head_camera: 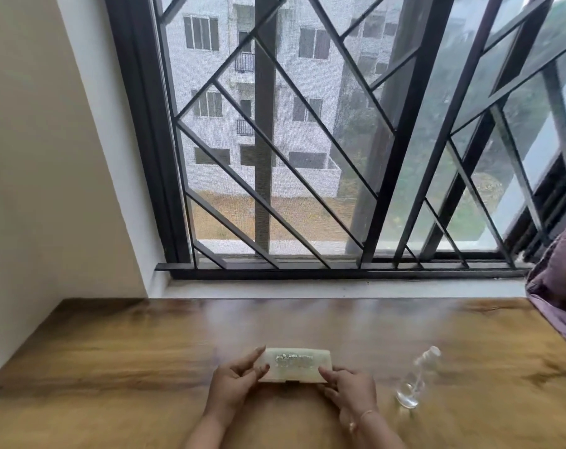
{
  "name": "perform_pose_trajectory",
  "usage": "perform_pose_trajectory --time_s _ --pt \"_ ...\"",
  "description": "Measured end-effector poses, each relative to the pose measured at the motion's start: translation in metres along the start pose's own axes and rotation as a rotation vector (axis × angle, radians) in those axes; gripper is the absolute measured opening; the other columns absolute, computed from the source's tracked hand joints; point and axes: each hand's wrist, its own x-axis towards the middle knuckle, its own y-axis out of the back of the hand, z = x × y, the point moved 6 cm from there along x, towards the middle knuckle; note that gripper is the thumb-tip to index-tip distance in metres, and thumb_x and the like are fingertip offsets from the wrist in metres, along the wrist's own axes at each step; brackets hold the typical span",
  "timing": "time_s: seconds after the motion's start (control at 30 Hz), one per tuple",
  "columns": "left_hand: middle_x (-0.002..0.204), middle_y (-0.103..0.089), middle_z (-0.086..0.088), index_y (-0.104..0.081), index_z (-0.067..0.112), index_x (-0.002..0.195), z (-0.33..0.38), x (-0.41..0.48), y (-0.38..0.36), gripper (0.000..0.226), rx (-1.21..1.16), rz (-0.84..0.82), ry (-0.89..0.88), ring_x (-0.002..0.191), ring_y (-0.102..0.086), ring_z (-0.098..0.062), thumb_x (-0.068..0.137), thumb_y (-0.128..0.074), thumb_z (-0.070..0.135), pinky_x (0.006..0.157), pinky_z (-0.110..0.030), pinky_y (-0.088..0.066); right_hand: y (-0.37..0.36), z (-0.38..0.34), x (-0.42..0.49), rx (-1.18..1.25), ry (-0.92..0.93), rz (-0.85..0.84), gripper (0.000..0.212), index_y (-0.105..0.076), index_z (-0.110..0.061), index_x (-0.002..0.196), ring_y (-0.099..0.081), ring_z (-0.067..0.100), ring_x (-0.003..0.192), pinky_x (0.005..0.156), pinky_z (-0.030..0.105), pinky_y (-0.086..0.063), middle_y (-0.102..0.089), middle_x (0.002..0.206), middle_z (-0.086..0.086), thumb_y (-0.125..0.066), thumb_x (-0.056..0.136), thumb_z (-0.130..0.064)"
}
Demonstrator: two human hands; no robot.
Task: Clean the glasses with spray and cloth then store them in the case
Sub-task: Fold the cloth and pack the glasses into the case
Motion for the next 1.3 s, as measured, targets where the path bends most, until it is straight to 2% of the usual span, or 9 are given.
perform_pose_trajectory --time_s 0.2,0.3,0.5,0.67,0.8,0.9,1.0,1.13,1.3 --pt "0.113 -0.062 -0.021 -0.063 -0.003 0.111 -0.007 0.003 0.0 0.04 -0.061 -0.001 0.048 0.101 -0.054 -0.013 0.072 -0.071 -0.009 0.078 -0.013 -0.047 -0.002 -0.003 0.005 0.037 -0.034 0.02 0.017 -0.061 0.017 0.083 -0.064 0.038 0.079 0.046 0.03 -0.058 -0.064 0.089 0.03 -0.066 0.068 0.021" --pt "0.111 -0.062 -0.02 -0.064 -0.002 0.109 -0.007 0.003 0.0 0.039 -0.047 0.017 0.042 0.088 -0.054 -0.009 0.072 -0.071 -0.009 0.076 -0.011 -0.047 -0.002 -0.002 0.005 0.036 -0.041 0.026 0.015 -0.061 0.017 0.081 -0.064 0.038 0.08 0.046 0.031 -0.058 -0.064 0.091 0.031 -0.066 0.068 0.022" --pt "0.112 -0.064 -0.02 -0.064 -0.001 0.109 -0.008 0.002 0.0 0.039 -0.09 0.015 0.092 0.092 -0.057 -0.013 0.072 -0.07 -0.011 0.101 -0.044 -0.043 -0.003 -0.004 0.006 0.048 -0.087 0.013 0.024 -0.059 0.021 0.092 -0.063 0.039 0.08 0.043 0.031 -0.057 -0.062 0.095 0.032 -0.063 0.068 0.024" --pt "0.101 -0.063 -0.006 -0.066 0.002 0.107 -0.005 0.001 0.002 0.039 -0.065 0.042 0.045 0.065 -0.055 0.007 0.07 -0.072 -0.008 0.071 -0.006 -0.046 -0.004 -0.005 0.009 0.061 -0.135 -0.009 0.03 -0.056 0.022 0.1 -0.059 0.035 0.075 0.039 0.03 -0.055 -0.06 0.098 0.027 -0.061 0.07 0.025" --pt "0.095 -0.069 -0.006 -0.062 0.002 0.115 -0.007 -0.001 0.001 0.049 -0.064 0.028 0.052 0.071 -0.06 0.001 0.069 -0.073 -0.01 0.081 -0.014 -0.046 -0.001 -0.002 0.007 0.083 -0.122 -0.03 0.022 -0.058 0.016 0.09 -0.063 0.036 0.074 0.046 0.03 -0.058 -0.063 0.092 0.028 -0.066 0.069 0.019" --pt "0.114 -0.063 -0.004 -0.058 0.004 0.121 -0.006 -0.012 -0.001 0.062 -0.034 0.046 0.039 0.08 -0.064 0.006 0.064 -0.077 -0.01 0.075 -0.008 -0.049 0.0 -0.001 0.006 0.118 -0.07 -0.022 0.017 -0.059 0.011 0.083 -0.063 0.033 0.07 0.053 0.033 -0.059 -0.064 0.079 0.023 -0.069 0.07 0.015" --pt "0.102 -0.07 0.006 -0.06 0.016 0.121 -0.005 -0.035 0.004 0.069 0.092 0.158 -0.022 0.078 -0.065 0.01 0.057 -0.084 0.002 0.073 -0.001 -0.045 -0.009 -0.001 0.005 0.132 0.014 -0.014 0.013 -0.061 0.008 0.082 -0.063 0.03 0.071 0.052 0.026 -0.059 -0.065 0.077 0.021 -0.069 0.073 0.012" --pt "0.091 -0.07 -0.006 -0.068 0.013 0.111 -0.003 -0.067 0.023 0.068 0.243 0.403 -0.093 0.075 -0.064 0.001 0.048 -0.087 0.0 0.067 0.003 -0.043 -0.054 -0.003 0.005 -0.076 0.137 -0.103 0.015 -0.068 0.006 0.092 -0.067 0.031 0.079 0.065 0.033 -0.06 -0.069 0.086 0.022 -0.069 0.078 0.005" --pt "0.093 -0.067 -0.029 -0.07 -0.007 0.095 -0.001 -0.086 0.05 0.071 0.429 0.585 -0.102 0.074 -0.068 -0.036 0.027 -0.091 -0.007 0.067 -0.027 -0.047 -0.136 0.004 -0.003 -0.428 0.255 -0.251 0.02 -0.07 -0.007 0.097 -0.067 0.037 0.095 0.089 0.052 -0.052 -0.071 0.101 0.021 -0.069 0.078 -0.012"
